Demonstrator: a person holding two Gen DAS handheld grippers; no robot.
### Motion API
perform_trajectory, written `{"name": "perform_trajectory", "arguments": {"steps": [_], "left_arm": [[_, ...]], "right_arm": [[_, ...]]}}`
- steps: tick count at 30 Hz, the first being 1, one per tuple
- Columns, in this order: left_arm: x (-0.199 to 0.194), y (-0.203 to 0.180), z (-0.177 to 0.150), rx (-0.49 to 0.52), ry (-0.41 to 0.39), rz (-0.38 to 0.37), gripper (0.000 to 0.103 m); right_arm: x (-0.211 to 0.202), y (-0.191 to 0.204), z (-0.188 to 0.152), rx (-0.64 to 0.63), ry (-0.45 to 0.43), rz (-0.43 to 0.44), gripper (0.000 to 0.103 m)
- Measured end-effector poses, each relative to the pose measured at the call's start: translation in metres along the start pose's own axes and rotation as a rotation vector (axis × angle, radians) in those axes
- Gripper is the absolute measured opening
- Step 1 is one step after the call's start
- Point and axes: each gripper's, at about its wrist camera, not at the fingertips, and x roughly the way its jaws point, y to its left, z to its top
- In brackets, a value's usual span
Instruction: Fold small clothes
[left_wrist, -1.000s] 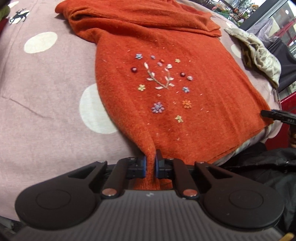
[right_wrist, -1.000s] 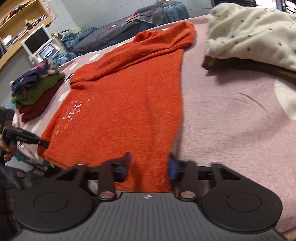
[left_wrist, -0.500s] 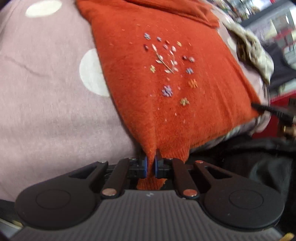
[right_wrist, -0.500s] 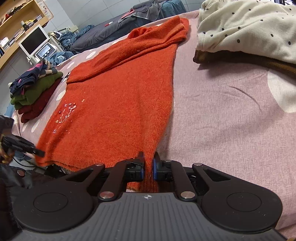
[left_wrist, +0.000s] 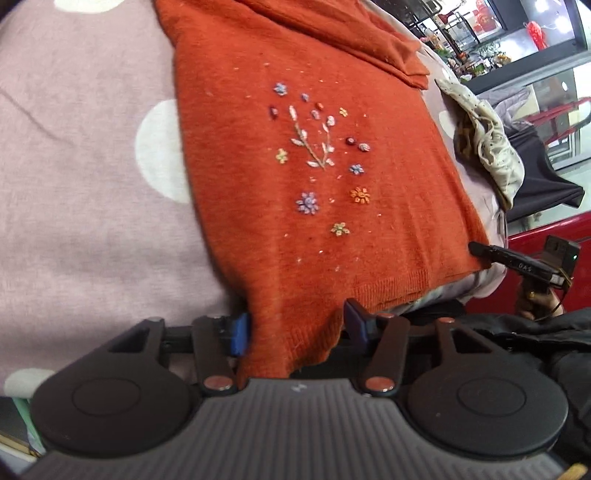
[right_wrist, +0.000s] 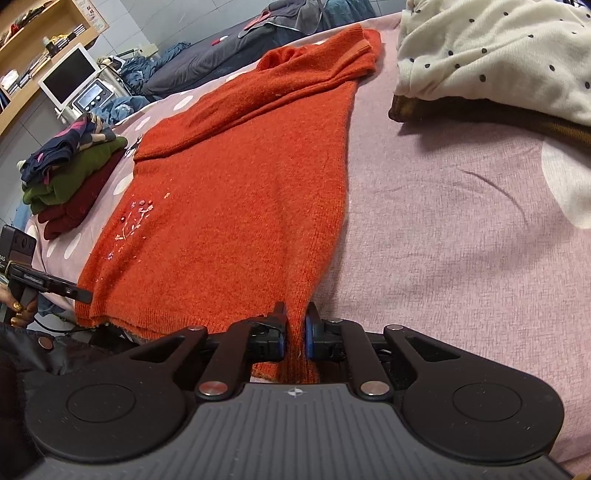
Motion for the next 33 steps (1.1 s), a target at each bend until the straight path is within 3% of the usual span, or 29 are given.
{"name": "perform_trajectory", "arguments": {"steps": [1, 3, 4, 7, 10, 14, 20, 22, 24, 27, 33], "left_arm": [[0.002, -0.005, 0.000, 0.027, 0.000, 0.021, 0.048], [0.001, -0.012, -0.001, 0.080, -0.003, 0.076, 0.033], [0.001, -0.013, -0.001, 0.088, -0.003, 0.113, 0.009], [-0.001, -0.005, 0.002, 0.054, -0.006, 0.095, 0.007], [-0.004, -0.009, 0.003, 0.083, -0.017, 0.094, 0.007], [-0.025, -0.010, 0.014, 0.047, -0.121, -0.045, 0.007], [-0.040, -0.011, 0.055, 0.039, -0.276, -0.056, 0.007], [-0.041, -0.005, 0.079, 0.018, -0.324, -0.046, 0.007], [-0.042, 0.004, 0.112, -0.021, -0.358, 0.013, 0.007], [-0.042, 0.019, 0.165, -0.080, -0.398, 0.061, 0.007], [-0.055, 0.006, 0.275, -0.004, -0.474, 0.205, 0.007]], "right_arm": [[0.000, 0.000, 0.000, 0.000, 0.001, -0.001, 0.016], [-0.001, 0.001, 0.000, -0.003, 0.001, -0.003, 0.016], [-0.001, 0.001, 0.001, -0.003, 0.001, -0.003, 0.016], [-0.001, 0.001, 0.001, 0.004, -0.001, -0.003, 0.016], [-0.002, 0.002, 0.001, 0.000, 0.000, -0.006, 0.016], [-0.004, 0.006, 0.004, -0.018, -0.008, 0.006, 0.013], [-0.008, 0.002, 0.030, 0.054, -0.083, 0.129, 0.012], [-0.003, -0.004, 0.049, 0.074, -0.105, 0.166, 0.012], [0.001, -0.008, 0.075, 0.076, -0.141, 0.177, 0.011], [0.009, -0.014, 0.130, 0.072, -0.208, 0.178, 0.011], [0.054, -0.021, 0.260, 0.081, -0.274, 0.094, 0.011]]}}
